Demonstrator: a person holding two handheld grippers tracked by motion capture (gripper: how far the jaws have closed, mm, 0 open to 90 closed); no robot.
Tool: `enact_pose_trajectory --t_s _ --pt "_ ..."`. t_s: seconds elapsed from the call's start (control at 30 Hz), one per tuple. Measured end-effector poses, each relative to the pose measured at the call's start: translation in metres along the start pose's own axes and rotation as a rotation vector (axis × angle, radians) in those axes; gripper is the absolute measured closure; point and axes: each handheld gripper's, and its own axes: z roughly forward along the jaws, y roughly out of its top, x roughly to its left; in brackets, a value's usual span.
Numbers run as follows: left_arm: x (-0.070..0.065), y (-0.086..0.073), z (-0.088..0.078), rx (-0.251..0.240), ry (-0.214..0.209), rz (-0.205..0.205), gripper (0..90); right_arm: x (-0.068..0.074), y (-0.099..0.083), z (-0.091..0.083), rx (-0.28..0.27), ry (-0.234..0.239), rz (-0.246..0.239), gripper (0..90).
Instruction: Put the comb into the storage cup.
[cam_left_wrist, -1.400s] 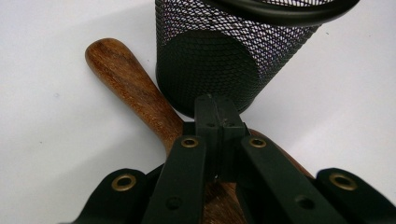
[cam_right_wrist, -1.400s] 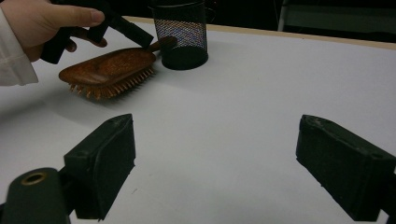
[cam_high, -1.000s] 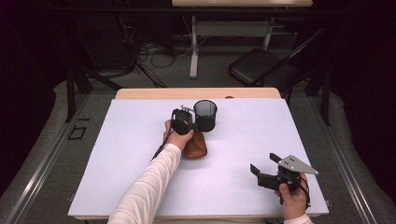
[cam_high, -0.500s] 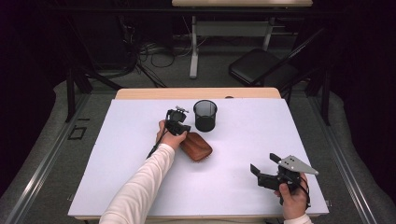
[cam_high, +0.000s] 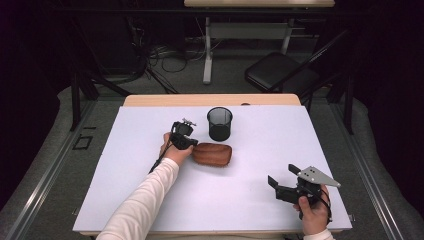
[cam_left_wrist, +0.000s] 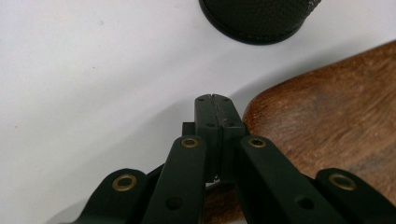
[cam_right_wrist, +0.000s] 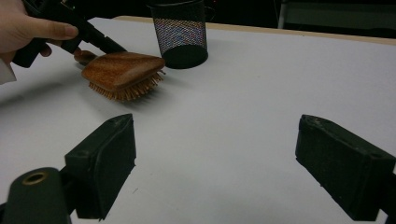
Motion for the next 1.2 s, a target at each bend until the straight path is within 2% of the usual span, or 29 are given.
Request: enact_pose_trajectory --t_s 0.27,0.8,1.2 --pt "0.002 -0.006 -0.006 -0.002 -0.012 0.009 90.0 0.001 0.0 0.0 0.002 0.004 -0.001 12.0" --pt "0.005 -0.014 -0.013 0.037 -0.04 0.039 90.0 0.001 0.0 0.0 0.004 0.005 0.009 12.0" --pt "0.004 -0.019 -0.016 0.046 -0.051 0.057 90.0 0.0 0.0 0.0 0.004 0.005 0.013 12.0"
